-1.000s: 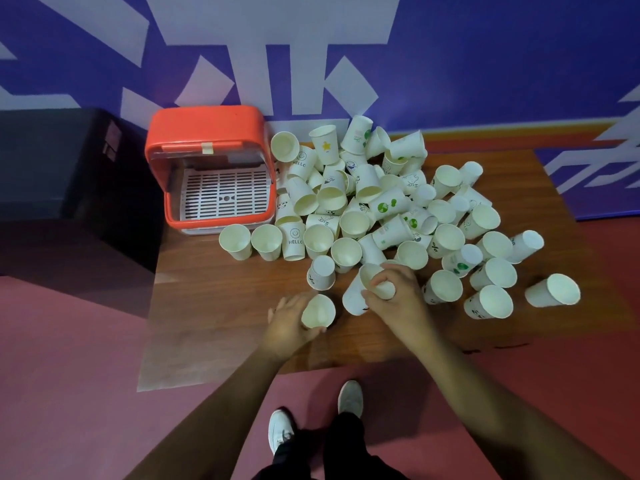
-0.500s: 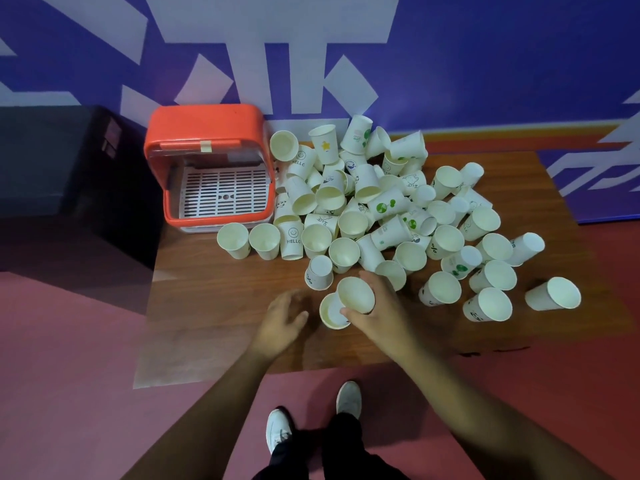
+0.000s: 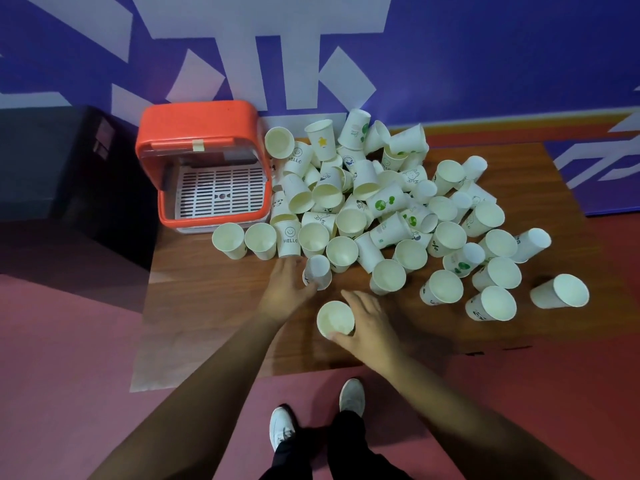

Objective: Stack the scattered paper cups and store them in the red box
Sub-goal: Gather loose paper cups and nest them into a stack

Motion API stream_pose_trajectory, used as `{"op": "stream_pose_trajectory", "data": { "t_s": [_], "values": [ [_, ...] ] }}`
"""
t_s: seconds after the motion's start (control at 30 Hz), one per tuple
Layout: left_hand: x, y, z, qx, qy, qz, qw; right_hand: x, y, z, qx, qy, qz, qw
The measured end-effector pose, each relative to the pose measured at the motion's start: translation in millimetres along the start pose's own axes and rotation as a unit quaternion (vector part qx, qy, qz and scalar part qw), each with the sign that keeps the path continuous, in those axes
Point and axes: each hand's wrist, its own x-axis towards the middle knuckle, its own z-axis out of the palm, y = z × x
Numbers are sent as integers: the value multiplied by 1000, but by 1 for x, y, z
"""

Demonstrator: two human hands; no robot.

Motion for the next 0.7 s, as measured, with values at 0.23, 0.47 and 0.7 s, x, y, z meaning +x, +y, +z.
{"op": "stream_pose_trajectory", "data": {
  "t_s": [0.23,0.47,0.7],
  "values": [
    [22,7,20,78,12,-11,997,12,50,-38,-118,107,81,984],
    [31,-1,32,188,-12,-8,982,26,69,-37,-202,66,83,974],
    [30,-1,39,206,-7,-5,978,30,80,-39,-153,99,18,983]
  ]
}}
